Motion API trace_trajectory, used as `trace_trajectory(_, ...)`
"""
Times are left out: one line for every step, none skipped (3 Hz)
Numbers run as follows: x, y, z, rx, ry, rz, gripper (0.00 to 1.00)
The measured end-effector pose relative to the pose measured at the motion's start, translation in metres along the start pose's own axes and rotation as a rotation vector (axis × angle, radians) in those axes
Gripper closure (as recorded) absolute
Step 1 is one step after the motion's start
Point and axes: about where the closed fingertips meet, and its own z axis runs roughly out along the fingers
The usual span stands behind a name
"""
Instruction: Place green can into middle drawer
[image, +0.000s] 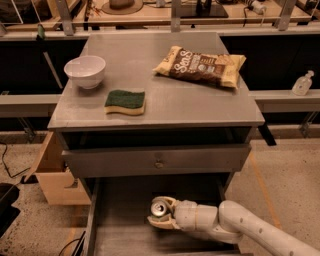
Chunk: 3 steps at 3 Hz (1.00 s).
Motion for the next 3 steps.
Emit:
trace_trajectory(0.018,0.002,0.019,-0.035,0.013,-0.021,1.0)
trace_trajectory(0.033,0.005,0.038,-0.068,0.017,-0.026,1.0)
trace_trajectory(0.033,0.007,0.041,-0.072,0.015,-0.026,0.75)
